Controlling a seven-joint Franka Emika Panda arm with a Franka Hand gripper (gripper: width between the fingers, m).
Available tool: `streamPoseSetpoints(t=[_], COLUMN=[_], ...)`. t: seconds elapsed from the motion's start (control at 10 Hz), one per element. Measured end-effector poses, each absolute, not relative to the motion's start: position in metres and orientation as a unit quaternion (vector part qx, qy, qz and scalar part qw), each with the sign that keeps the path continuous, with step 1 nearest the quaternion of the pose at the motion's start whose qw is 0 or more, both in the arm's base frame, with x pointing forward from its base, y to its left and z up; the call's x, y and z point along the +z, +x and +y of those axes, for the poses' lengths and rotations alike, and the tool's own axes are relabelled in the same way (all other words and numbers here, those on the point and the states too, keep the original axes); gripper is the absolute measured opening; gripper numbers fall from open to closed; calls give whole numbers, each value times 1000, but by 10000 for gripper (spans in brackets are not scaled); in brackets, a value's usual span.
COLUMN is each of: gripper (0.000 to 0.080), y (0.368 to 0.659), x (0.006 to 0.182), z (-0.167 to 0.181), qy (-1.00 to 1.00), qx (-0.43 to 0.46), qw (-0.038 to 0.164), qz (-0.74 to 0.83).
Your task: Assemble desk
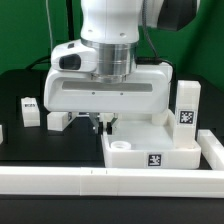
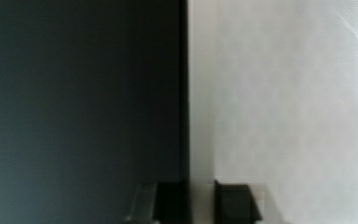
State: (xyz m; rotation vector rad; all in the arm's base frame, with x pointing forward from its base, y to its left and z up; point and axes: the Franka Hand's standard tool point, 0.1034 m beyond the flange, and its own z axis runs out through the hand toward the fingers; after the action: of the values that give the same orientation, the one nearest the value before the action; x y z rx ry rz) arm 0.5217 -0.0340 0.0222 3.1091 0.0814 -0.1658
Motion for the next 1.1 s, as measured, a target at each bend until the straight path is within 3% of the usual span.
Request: streamPoseSetpoints(t=[1.1], gripper=[63], y=[541], x=[28], z=[-22], qy=[926], qx=[-63], qw=[36], qz=[370])
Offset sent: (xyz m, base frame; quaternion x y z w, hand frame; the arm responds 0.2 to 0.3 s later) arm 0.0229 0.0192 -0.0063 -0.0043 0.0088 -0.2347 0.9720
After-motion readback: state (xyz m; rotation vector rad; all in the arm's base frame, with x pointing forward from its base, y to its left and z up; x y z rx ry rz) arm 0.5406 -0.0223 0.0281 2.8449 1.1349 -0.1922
